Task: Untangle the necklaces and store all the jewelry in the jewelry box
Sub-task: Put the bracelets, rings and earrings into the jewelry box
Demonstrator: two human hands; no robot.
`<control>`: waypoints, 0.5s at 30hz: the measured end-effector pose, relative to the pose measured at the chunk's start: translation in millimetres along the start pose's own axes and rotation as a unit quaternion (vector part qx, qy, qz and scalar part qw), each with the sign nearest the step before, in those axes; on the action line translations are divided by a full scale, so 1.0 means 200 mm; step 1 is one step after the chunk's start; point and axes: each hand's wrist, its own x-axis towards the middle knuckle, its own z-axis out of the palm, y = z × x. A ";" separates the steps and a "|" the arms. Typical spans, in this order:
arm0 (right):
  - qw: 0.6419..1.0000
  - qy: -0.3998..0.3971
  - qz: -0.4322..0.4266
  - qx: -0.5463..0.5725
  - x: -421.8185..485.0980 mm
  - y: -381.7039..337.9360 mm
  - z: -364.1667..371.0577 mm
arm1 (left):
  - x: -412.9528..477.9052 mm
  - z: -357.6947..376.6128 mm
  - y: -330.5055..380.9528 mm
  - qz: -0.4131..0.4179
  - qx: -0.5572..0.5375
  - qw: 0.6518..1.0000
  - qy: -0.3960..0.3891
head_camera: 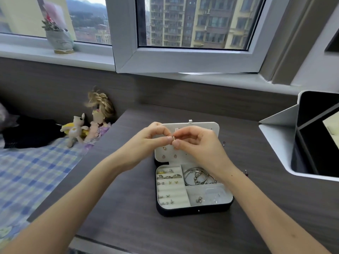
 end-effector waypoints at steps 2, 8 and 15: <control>0.997 -0.027 -0.008 -0.069 -0.01 -0.01 -0.02 | 0.00 -0.02 0.01 -0.004 0.016 0.999 -0.039; 0.974 -0.086 -0.084 -0.193 -0.02 -0.01 -0.03 | 0.01 -0.08 0.05 0.007 0.050 0.991 -0.128; 0.968 -0.103 -0.138 -0.185 -0.02 0.03 -0.04 | 0.05 -0.12 0.09 0.025 0.107 0.975 -0.194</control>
